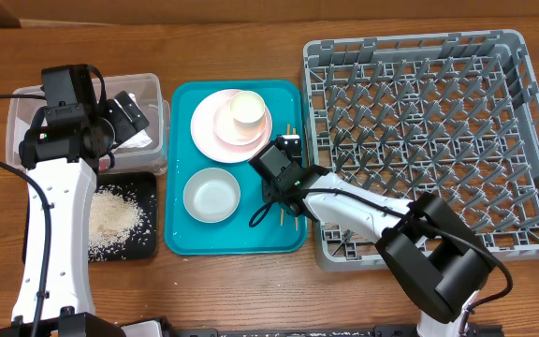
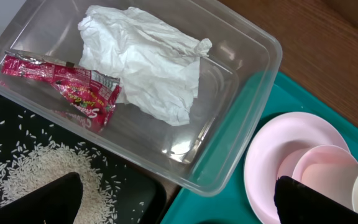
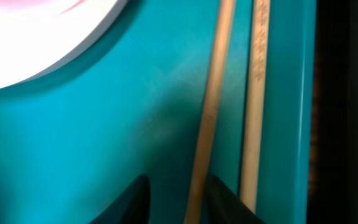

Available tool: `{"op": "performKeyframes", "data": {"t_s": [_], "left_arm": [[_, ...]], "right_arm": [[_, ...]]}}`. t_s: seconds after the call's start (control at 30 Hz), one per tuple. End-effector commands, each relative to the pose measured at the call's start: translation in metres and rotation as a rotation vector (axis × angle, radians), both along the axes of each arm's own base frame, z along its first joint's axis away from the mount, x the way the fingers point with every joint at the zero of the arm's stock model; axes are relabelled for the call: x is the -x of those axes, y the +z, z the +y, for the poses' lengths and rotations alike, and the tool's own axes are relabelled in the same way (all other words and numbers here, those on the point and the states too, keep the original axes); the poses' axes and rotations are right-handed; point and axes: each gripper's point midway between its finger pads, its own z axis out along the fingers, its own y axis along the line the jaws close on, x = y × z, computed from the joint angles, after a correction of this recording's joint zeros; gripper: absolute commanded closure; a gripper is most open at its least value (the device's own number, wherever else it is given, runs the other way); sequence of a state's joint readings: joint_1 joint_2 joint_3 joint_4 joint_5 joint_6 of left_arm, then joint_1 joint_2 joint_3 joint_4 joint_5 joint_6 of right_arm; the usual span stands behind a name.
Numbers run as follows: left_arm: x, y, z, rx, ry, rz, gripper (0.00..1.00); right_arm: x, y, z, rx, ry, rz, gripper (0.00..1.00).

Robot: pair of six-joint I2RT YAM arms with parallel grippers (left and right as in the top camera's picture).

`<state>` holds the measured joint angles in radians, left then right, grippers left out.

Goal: Sort waste into correct bins and load items into the dishwasher
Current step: 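Reach the right gripper to the wooden chopsticks on the teal tray and grasp them, then carry the chopsticks with the right gripper into the dish rack and release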

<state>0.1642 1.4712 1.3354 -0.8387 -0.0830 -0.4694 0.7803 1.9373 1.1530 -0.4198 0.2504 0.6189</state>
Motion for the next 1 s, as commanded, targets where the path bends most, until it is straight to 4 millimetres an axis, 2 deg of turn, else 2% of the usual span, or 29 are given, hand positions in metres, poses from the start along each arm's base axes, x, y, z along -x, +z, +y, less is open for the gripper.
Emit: {"op": "performKeyframes", "data": {"t_s": [0.0, 0.13, 0.3, 0.53, 0.87, 0.97], "left_arm": [[-0.004, 0.010, 0.000, -0.001, 0.008, -0.028, 0.00], [-0.004, 0.010, 0.000, -0.001, 0.008, -0.028, 0.00], [-0.004, 0.010, 0.001, -0.001, 0.008, -0.027, 0.00], [-0.004, 0.010, 0.000, -0.001, 0.008, -0.028, 0.00], [-0.004, 0.010, 0.000, 0.000, 0.008, -0.027, 0.00], [-0.004, 0.010, 0.001, -0.001, 0.008, -0.028, 0.00]], "right_arm": [[-0.004, 0.004, 0.009, -0.034, 0.000, 0.002, 0.70], [-0.004, 0.004, 0.009, -0.035, -0.001, 0.002, 0.71], [-0.004, 0.004, 0.009, -0.035, -0.005, 0.003, 0.76], [-0.003, -0.008, 0.005, -0.022, -0.031, 0.021, 0.77], [-0.003, -0.008, 0.006, -0.022, -0.031, 0.021, 0.96], [-0.009, 0.001, 0.010, -0.034, -0.034, -0.002, 0.96]]}}
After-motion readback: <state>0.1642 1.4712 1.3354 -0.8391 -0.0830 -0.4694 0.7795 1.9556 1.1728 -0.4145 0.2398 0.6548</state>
